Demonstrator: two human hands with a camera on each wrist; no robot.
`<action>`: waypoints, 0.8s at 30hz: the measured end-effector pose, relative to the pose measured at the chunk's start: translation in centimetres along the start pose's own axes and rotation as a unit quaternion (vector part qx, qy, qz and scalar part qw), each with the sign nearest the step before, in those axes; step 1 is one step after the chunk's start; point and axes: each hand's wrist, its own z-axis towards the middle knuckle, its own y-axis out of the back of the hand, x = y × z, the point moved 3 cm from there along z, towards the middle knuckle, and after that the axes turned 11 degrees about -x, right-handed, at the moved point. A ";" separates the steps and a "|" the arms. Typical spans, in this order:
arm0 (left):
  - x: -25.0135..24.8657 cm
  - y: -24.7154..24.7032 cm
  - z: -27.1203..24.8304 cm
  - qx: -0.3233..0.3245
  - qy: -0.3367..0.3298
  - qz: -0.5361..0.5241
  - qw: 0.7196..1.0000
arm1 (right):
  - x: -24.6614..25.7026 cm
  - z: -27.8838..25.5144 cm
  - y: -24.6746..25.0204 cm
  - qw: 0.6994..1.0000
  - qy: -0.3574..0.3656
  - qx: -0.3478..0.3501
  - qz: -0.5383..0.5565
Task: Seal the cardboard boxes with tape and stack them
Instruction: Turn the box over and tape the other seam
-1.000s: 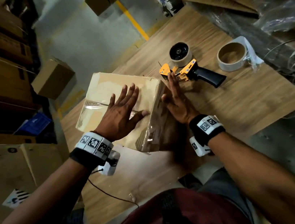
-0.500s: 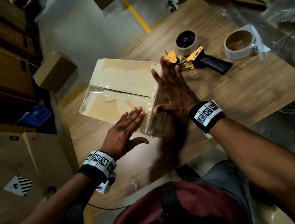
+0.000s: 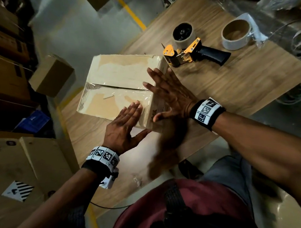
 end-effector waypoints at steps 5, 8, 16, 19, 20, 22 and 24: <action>-0.5 -0.1 -0.2 -0.013 0.030 0.002 0.999 | 2.3 0.5 -0.7 0.999 0.031 -0.030 0.006; -1.0 -0.5 -0.1 -0.002 0.056 0.029 0.998 | 2.1 0.6 -1.4 1.000 0.004 0.006 0.010; -2.7 -1.4 -0.4 -0.061 0.135 0.068 0.987 | 1.2 0.8 -0.1 0.999 0.034 -0.015 0.033; -3.0 -1.7 -0.6 -0.062 0.145 0.074 0.985 | 0.7 1.5 0.0 0.995 0.091 -0.030 0.009; -3.0 -1.5 -0.8 -0.063 0.149 0.066 0.985 | 0.8 1.8 -0.1 0.994 0.102 -0.026 0.002; -2.2 -1.0 -1.6 -0.057 0.164 0.043 0.984 | 1.5 2.1 -0.4 0.992 0.126 -0.018 -0.001; -1.0 0.0 -2.6 -0.043 0.169 0.029 0.984 | 1.8 1.9 -0.7 0.991 0.134 -0.011 -0.010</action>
